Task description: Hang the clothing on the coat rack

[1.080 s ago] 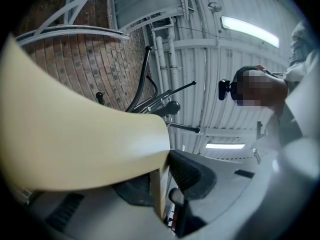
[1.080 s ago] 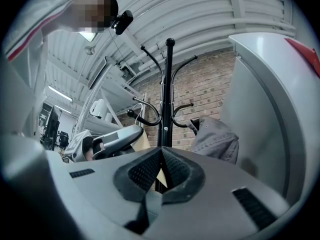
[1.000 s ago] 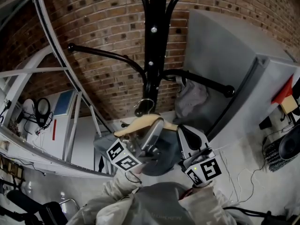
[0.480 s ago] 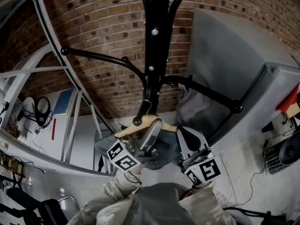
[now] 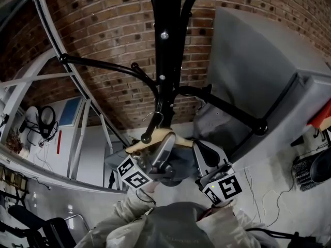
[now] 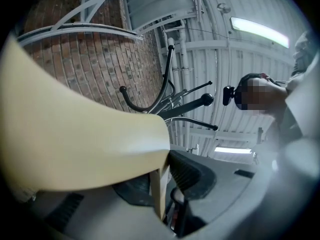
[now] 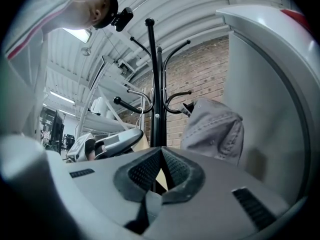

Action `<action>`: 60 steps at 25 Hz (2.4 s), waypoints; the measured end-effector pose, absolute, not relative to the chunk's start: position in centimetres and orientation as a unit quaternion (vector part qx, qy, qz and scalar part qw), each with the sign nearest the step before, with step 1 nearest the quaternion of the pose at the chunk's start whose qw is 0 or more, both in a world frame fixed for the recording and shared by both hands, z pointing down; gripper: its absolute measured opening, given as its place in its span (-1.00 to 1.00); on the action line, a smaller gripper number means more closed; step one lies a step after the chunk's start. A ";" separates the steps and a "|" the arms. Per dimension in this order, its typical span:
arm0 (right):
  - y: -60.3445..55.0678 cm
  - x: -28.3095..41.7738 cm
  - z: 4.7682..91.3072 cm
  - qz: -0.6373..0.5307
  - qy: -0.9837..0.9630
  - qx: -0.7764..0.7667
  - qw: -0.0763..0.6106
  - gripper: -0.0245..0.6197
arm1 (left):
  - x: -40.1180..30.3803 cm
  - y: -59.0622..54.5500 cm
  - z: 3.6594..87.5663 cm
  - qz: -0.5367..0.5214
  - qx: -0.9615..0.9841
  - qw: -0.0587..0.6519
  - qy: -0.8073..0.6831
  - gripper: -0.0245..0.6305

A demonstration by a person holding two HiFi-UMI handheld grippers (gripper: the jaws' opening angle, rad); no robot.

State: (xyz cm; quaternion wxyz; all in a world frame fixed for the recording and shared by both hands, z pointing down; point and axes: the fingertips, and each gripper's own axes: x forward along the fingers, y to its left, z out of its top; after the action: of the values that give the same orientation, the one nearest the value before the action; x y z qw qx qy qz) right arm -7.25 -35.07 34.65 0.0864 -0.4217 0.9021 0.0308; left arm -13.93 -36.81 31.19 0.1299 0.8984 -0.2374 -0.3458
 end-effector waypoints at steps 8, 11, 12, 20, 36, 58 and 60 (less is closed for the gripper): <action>-35.3 -7.3 35.2 0.023 0.908 -0.408 0.091 -0.86 | -13.8 -36.9 31.9 -0.345 0.898 0.132 -0.240 -0.63; -35.3 -7.1 35.2 0.019 0.910 -0.403 0.093 -0.86 | -13.5 -36.8 31.9 -0.343 0.897 0.134 -0.245 -0.63; -35.2 -7.1 35.1 0.017 0.911 -0.402 0.093 -0.86 | -13.4 -36.7 31.9 -0.343 0.897 0.134 -0.246 -0.63; -35.4 -6.2 36.3 0.001 0.918 -0.384 0.094 -0.86 | -13.5 -37.3 32.2 -0.349 0.886 0.132 -0.275 -0.63; -33.1 -4.5 38.7 -0.034 0.921 -0.377 0.091 -0.86 | -14.2 -36.5 36.8 -0.336 0.861 0.183 -0.336 -0.55; -17.8 -12.5 39.4 -0.021 0.901 -0.429 0.054 -0.86 | -19.4 -18.5 41.1 -0.154 0.917 0.085 -0.359 -0.90; -15.7 -13.4 40.0 -0.021 0.898 -0.438 0.043 -0.86 | -19.9 -16.4 41.4 -0.145 0.920 0.082 -0.354 -0.90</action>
State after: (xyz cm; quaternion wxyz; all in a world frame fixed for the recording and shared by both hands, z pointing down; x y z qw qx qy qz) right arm -13.40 -15.71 39.97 0.0425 -0.4377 0.8979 -0.0207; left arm -19.93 -16.43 41.45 0.0821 0.9204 -0.3536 -0.1450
